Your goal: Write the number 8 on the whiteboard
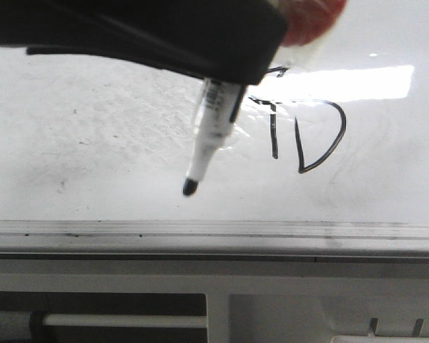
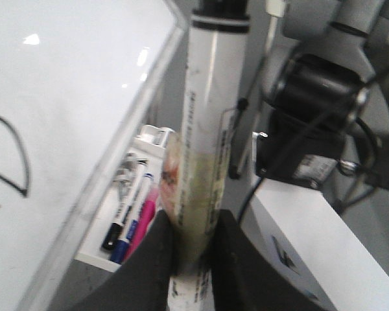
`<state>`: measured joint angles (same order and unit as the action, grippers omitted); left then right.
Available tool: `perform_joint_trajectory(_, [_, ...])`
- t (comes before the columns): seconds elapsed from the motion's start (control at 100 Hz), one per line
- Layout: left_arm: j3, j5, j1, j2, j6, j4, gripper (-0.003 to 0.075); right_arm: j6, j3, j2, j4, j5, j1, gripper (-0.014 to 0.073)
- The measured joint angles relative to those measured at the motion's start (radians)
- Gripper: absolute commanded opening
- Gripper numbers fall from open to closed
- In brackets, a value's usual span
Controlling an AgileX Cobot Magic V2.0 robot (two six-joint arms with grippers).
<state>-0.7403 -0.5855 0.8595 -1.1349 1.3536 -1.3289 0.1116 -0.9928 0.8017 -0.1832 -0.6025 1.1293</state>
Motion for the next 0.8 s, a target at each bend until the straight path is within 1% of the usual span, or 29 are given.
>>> perform_joint_trajectory(0.06, [0.000, 0.101, 0.000, 0.000, -0.060, -0.007, -0.0021, -0.059, 0.000, -0.042, -0.048, -0.015, -0.009, 0.0102])
perform_joint_trajectory(0.11, [0.000, 0.183, 0.000, -0.002, -0.106, -0.015, -0.0021, -0.092, 0.000, -0.071, -0.076, -0.037, -0.016, -0.0042])
perform_joint_trajectory(0.13, [0.000, 0.216, 0.000, -0.004, -0.125, -0.018, -0.0020, -0.101, 0.000, -0.084, -0.087, -0.049, -0.016, -0.0075])
perform_joint_trajectory(0.16, [0.000, 0.259, 0.000, -0.006, -0.147, -0.025, -0.0021, -0.112, 0.000, -0.099, -0.099, -0.066, -0.017, -0.0062])
perform_joint_trajectory(0.27, [0.000, 0.388, -0.002, -0.029, -0.196, -0.041, -0.0021, -0.145, -0.002, -0.137, -0.129, -0.135, -0.017, -0.0060])
perform_joint_trajectory(0.39, [0.000, 0.462, -0.002, -0.075, -0.210, -0.081, -0.0021, -0.169, -0.002, -0.143, -0.145, -0.188, -0.017, -0.0060])
perform_joint_trajectory(0.58, [0.000, 0.585, -0.002, -0.137, -0.213, -0.164, -0.0021, -0.173, -0.002, -0.146, -0.147, -0.198, -0.017, -0.0060])
perform_joint_trajectory(0.69, [0.000, 0.625, -0.002, -0.154, -0.213, -0.225, -0.0020, -0.175, -0.002, -0.146, -0.147, -0.202, -0.017, -0.0060])
perform_joint_trajectory(0.8, [-0.002, 0.631, -0.002, -0.163, -0.213, -0.252, -0.0020, -0.185, -0.002, -0.146, -0.149, -0.202, -0.017, -0.0060])
